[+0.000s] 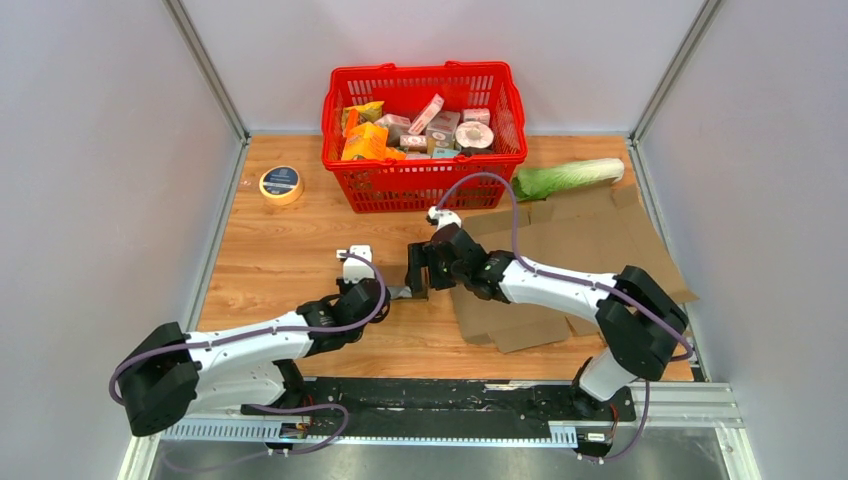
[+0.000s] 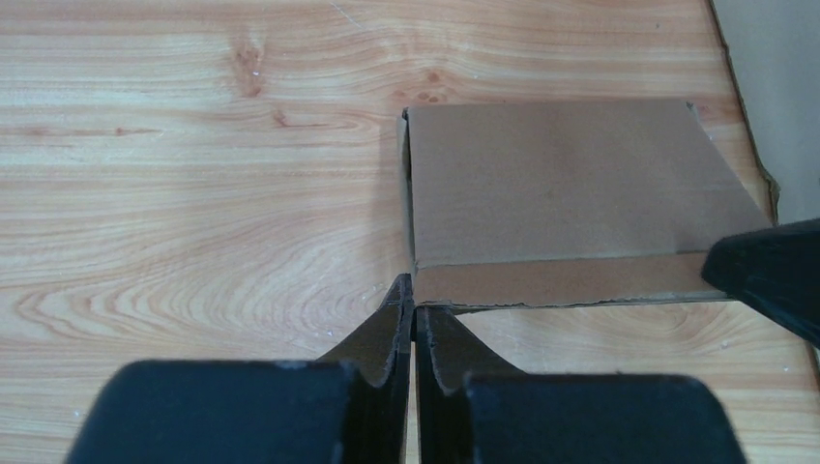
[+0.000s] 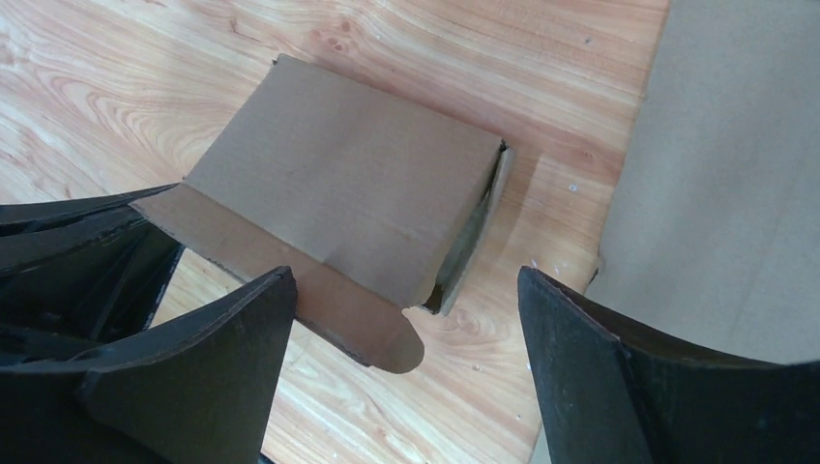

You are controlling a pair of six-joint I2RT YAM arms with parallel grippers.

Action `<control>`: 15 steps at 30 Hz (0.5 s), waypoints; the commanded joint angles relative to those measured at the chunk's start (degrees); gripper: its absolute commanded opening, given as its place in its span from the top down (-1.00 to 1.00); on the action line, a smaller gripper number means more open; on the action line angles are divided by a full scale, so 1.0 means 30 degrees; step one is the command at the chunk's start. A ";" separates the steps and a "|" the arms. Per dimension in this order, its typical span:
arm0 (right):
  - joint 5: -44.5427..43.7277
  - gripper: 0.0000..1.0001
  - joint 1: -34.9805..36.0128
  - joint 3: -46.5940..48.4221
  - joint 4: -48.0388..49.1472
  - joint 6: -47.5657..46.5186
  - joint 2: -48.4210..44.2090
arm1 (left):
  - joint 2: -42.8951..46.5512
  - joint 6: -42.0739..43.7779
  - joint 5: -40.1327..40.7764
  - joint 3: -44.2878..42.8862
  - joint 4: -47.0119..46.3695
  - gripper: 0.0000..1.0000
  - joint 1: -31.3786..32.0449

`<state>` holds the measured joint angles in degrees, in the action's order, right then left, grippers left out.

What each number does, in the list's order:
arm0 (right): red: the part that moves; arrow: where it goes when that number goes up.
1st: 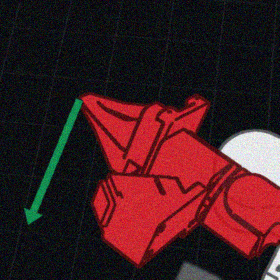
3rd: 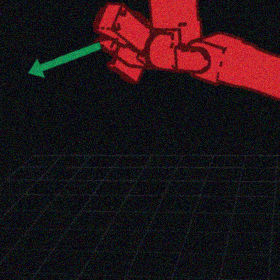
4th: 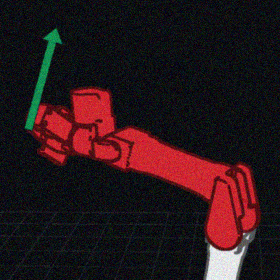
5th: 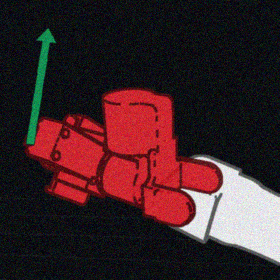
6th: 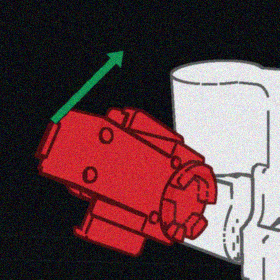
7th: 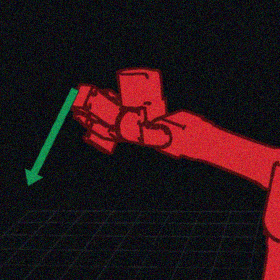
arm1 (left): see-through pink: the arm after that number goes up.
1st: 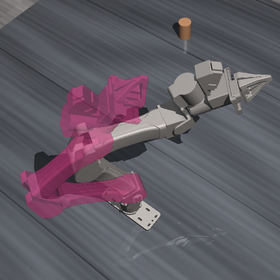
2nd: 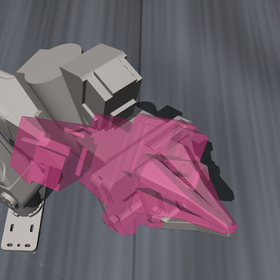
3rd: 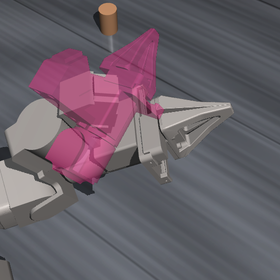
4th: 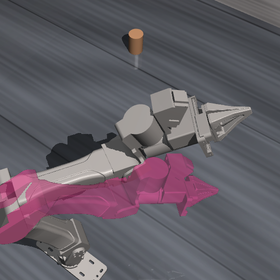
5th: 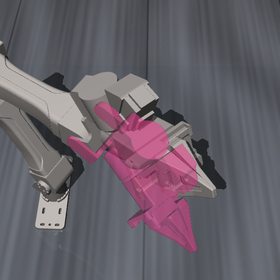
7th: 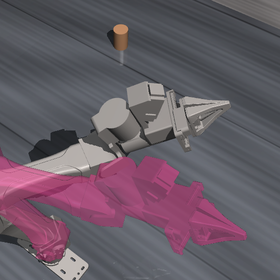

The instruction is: Fold the paper box

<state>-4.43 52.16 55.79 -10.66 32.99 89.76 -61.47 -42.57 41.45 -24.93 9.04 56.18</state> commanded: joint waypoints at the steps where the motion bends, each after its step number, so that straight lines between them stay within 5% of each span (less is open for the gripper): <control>1: -0.0048 -0.75 0.0249 -0.0841 0.2846 -0.0744 0.0957 | 0.0886 -0.0459 -0.0397 -0.0539 0.1203 0.78 0.0081; 2: 0.0039 -0.75 0.0250 -0.0988 0.3081 -0.0773 0.1076 | 0.1268 -0.0576 -0.0515 -0.0451 0.1844 0.55 0.0052; 7: -0.0108 -0.75 0.0308 -0.1107 0.3376 -0.1358 0.1779 | 0.5595 0.0705 -0.4863 0.0370 0.3107 0.01 0.0052; 11: -0.0369 -0.75 0.0279 -0.1340 0.3376 -0.1563 0.1841 | 0.8241 0.0827 -0.7017 -0.0710 0.6212 -0.21 -0.0006; 15: 0.0244 -0.68 0.0250 -0.1429 0.3933 -0.1945 0.2014 | 0.6792 0.1443 -0.9700 -0.1797 0.5049 -0.08 -0.2255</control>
<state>-4.34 52.71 51.88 -2.63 29.43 95.70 -36.62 -40.91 23.24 -25.85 24.71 55.00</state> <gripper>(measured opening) 0.868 0.562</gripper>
